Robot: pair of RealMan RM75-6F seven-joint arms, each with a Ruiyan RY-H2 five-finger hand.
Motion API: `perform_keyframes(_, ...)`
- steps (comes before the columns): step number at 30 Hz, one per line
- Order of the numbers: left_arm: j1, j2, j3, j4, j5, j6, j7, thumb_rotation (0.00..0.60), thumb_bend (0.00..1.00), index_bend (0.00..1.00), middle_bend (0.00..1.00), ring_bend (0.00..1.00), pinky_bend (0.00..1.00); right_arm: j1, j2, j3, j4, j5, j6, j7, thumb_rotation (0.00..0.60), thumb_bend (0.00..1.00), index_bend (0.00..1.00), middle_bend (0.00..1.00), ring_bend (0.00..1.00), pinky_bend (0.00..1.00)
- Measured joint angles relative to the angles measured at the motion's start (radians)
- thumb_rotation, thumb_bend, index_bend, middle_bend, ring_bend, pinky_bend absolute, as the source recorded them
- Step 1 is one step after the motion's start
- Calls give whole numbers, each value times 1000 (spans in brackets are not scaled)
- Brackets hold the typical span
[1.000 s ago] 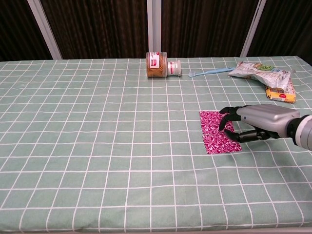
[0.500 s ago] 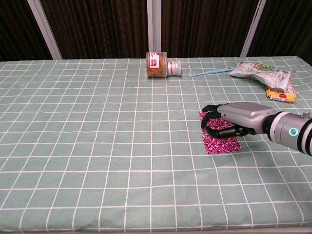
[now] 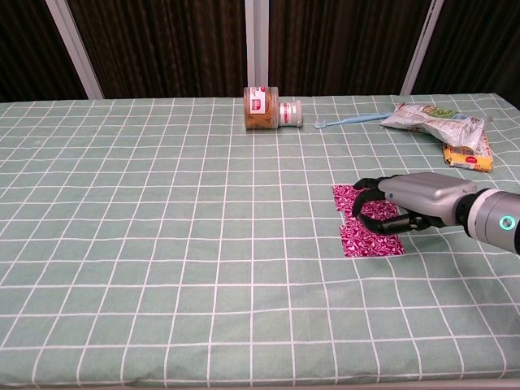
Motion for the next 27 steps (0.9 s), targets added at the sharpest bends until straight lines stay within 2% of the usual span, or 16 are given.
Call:
perform_keyframes(9,-2,1,-2,-2,1,1,3,600,173,225,146,106,126,-30,65,-31,-29,-1,18,-10,87,456,251,2,0,0)
perform_keyframes(17,-4,-1,-2,-2,2,-1,3,600,173,225,146,106,126,-58,142,-49,-101,-19,62,-23,85,456,251,2,0,0)
perform_keyframes(21,-5,-2,-3,-2,4,-1,4,600,173,225,146,106,126,-57,143,-40,-119,-33,71,-18,86,455,251,2,0,0)
perform_keyframes(27,1,3,0,-5,-1,2,5,600,173,225,145,106,126,-39,91,-27,-82,-27,41,-16,92,457,252,2,0,0)
